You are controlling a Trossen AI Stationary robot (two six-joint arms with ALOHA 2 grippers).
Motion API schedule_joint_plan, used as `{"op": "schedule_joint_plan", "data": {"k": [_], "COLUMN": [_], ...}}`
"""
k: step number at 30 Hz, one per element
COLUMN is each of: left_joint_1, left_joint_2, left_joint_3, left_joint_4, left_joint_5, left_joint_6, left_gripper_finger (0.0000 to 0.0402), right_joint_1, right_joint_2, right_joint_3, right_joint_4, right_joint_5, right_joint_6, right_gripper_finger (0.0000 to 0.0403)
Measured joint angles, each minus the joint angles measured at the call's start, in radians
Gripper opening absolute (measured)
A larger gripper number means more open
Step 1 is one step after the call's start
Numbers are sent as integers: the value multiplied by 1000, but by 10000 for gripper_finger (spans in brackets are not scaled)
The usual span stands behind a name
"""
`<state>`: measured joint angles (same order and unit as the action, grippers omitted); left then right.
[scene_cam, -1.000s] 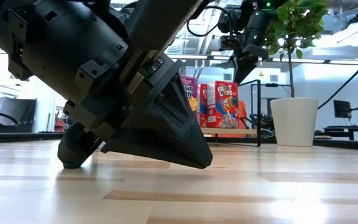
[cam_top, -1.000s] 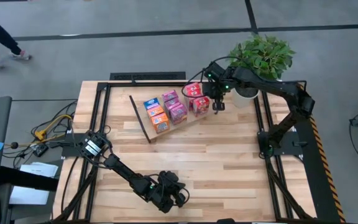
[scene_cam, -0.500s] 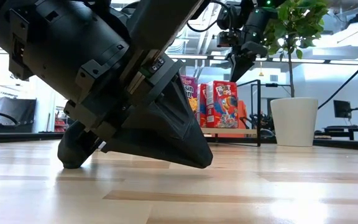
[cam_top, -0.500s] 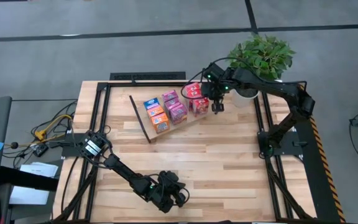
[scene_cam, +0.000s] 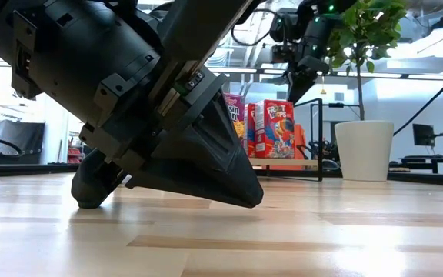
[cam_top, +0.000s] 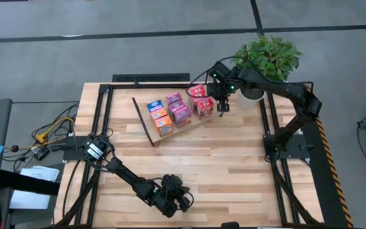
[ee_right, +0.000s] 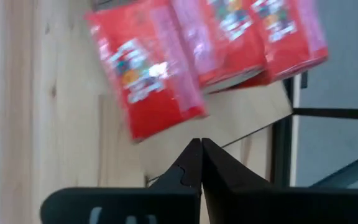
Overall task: Stack cereal on shelf
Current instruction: Put the red cereal box on the shelf aligned with the other red cereal box, then return to Home Position
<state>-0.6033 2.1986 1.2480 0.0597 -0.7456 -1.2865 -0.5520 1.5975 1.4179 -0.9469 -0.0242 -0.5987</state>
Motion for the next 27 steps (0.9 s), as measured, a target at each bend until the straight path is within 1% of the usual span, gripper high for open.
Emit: {"op": "schedule_joint_plan", "data": {"k": [5, 7, 14, 23, 25, 27], "left_joint_1": [0, 0, 0, 0, 0, 0], "left_joint_2": [0, 0, 0, 0, 0, 0], "left_joint_3": [0, 0, 0, 0, 0, 0], "left_joint_4": [0, 0, 0, 0, 2, 4], "left_joint_5": [0, 0, -2, -2, -2, -3], "left_joint_6": [0, 2, 3, 6, 6, 4], "left_gripper_finger": [0, 0, 0, 0, 0, 0], "right_joint_1": [0, 9, 22, 22, 22, 27], "right_joint_2": [11, 10, 11, 11, 11, 2], "right_joint_3": [-1, 0, 0, 0, 0, 14], "right_joint_4": [5, 16, 37, 59, 54, 13], "right_joint_5": [-20, -35, -34, -29, -27, -26], "right_joint_6": [-10, -19, -21, -30, -30, -30], "right_gripper_finger": [13, 15, 36, 16, 16, 22]}}
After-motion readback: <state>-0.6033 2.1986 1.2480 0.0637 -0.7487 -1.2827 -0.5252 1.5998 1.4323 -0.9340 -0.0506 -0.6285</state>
